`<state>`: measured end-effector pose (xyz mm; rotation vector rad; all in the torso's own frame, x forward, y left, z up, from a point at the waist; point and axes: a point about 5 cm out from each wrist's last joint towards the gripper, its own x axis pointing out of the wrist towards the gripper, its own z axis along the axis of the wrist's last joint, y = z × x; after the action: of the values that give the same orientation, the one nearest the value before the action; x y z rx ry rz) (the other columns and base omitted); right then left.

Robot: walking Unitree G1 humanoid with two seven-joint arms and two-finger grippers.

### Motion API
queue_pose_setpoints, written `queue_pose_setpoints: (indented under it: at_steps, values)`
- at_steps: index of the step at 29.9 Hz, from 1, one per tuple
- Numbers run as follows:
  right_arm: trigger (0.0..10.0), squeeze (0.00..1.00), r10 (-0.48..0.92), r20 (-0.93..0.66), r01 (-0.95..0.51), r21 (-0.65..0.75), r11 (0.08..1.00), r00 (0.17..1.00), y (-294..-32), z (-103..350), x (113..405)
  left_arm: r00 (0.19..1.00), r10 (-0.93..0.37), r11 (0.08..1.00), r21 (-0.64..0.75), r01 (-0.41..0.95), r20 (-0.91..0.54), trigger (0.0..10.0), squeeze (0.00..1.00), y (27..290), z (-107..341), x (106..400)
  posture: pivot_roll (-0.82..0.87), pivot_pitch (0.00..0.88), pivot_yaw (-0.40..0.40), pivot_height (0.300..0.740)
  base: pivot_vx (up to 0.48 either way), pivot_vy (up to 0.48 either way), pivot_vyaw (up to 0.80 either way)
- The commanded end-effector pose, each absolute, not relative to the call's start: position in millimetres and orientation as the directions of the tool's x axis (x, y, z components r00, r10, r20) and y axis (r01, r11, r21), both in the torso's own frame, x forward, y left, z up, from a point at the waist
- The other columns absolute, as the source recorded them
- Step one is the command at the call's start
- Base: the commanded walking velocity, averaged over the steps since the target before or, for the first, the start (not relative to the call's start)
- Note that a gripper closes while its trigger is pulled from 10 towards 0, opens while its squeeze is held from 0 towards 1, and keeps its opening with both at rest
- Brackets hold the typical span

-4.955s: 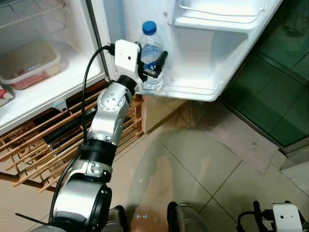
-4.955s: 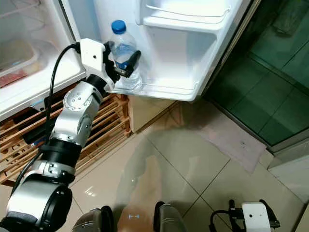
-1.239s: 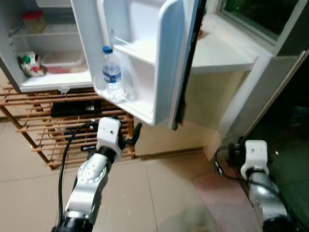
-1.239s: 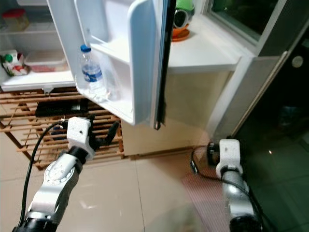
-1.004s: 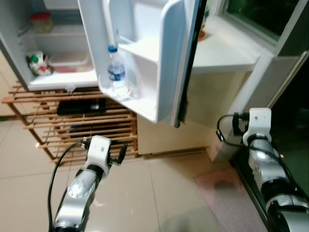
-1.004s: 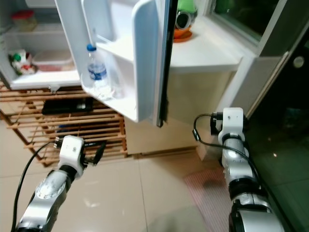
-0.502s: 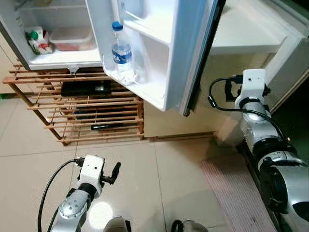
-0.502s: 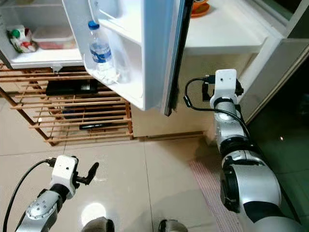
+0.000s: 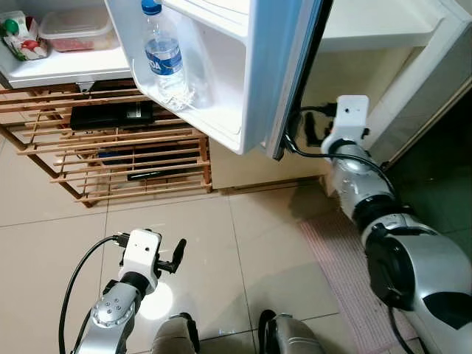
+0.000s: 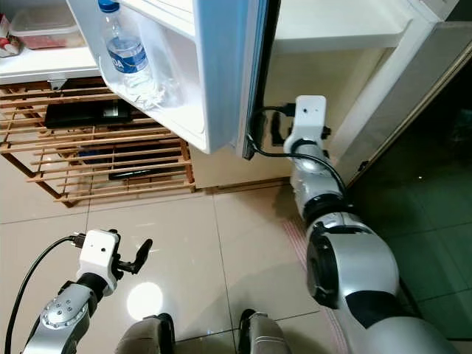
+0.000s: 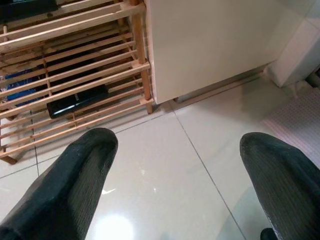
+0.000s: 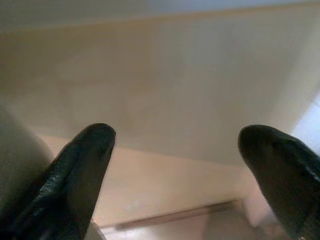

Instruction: Restocking fridge

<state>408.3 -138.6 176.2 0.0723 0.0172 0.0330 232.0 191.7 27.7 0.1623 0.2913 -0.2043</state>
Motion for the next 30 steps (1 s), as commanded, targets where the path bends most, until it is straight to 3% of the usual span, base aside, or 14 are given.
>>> queue_pose_setpoints:
  at_steps: [1,7,12,13,14,18,19,21,23,26,29,30]
  values:
    - [10.0,0.0,0.067,-0.007,-0.066,0.125,0.99,0.998,-130,182,410,0.927,-0.173,0.968,0.115,0.222,-0.332,10.0,0.0,192,21,230,0.11,0.235,-0.033,0.74,0.0,0.0,0.0]
    - [10.0,0.0,0.206,-0.034,-0.185,0.31,0.933,0.978,-99,179,408,0.932,-0.172,0.969,0.117,0.219,-0.319,10.0,0.0,191,23,240,0.11,0.197,-0.044,0.74,0.0,0.0,0.0]
    - [10.0,0.0,0.491,0.042,-0.463,0.409,0.786,0.87,-43,187,398,0.918,-0.181,0.966,0.112,0.234,-0.353,10.0,0.0,189,16,254,0.1,0.131,-0.052,0.74,0.0,0.0,0.0]
    - [10.0,0.0,0.491,0.042,-0.463,0.409,0.786,0.87,-43,187,398,0.918,-0.181,0.966,0.112,0.234,-0.353,10.0,0.0,189,16,254,0.1,0.131,-0.052,0.74,0.0,0.0,0.0]
    - [10.0,0.0,0.566,0.072,-0.542,0.406,0.736,0.822,-25,191,393,0.881,-0.182,0.962,0.105,0.252,-0.437,10.0,0.0,191,3,253,0.1,0.115,-0.05,0.74,0.0,0.0,0.0]
    - [10.0,0.0,0.612,0.097,-0.593,0.405,0.696,0.785,-12,194,388,0.821,-0.144,0.959,0.126,0.253,-0.553,10.0,0.0,197,-15,248,0.09,0.1,-0.051,0.74,0.0,0.0,0.0]
    - [10.0,0.0,0.644,0.123,-0.627,0.424,0.654,0.755,-1,199,382,0.743,-0.09,0.967,0.121,0.225,-0.664,10.0,0.0,205,-31,241,0.07,0.069,-0.048,0.74,0.0,0.0,0.0]
    - [10.0,0.0,0.716,0.167,-0.705,0.424,0.568,0.678,12,207,371,0.665,-0.032,0.975,0.122,0.184,-0.746,10.0,0.0,214,-43,231,0.06,0.042,-0.045,0.74,0.0,0.0,0.0]
    - [10.0,0.0,0.739,0.182,-0.731,0.42,0.538,0.648,16,209,367,0.648,-0.017,0.977,0.124,0.172,-0.761,10.0,0.0,216,-46,230,0.06,0.034,-0.045,0.74,0.0,0.0,0.0]
    - [10.0,0.0,0.84,0.298,-0.853,0.419,0.311,0.453,16,234,338,0.601,0.027,0.988,0.113,0.105,-0.799,10.0,0.0,223,-51,226,0.06,0.0,-0.041,0.74,0.0,0.0,0.0]
    - [10.0,0.0,0.826,0.341,-0.858,0.422,0.292,0.449,-3,247,338,0.611,0.022,0.986,0.119,0.118,-0.791,10.0,0.0,221,-48,233,0.06,0.0,-0.043,0.74,0.0,0.0,0.0]
    - [10.0,0.0,0.801,0.338,-0.843,0.412,0.345,0.494,-15,248,346,0.631,0.007,0.984,0.118,0.135,-0.776,10.0,0.0,217,-44,240,0.06,0.0,-0.043,0.74,0.0,0.0,0.0]
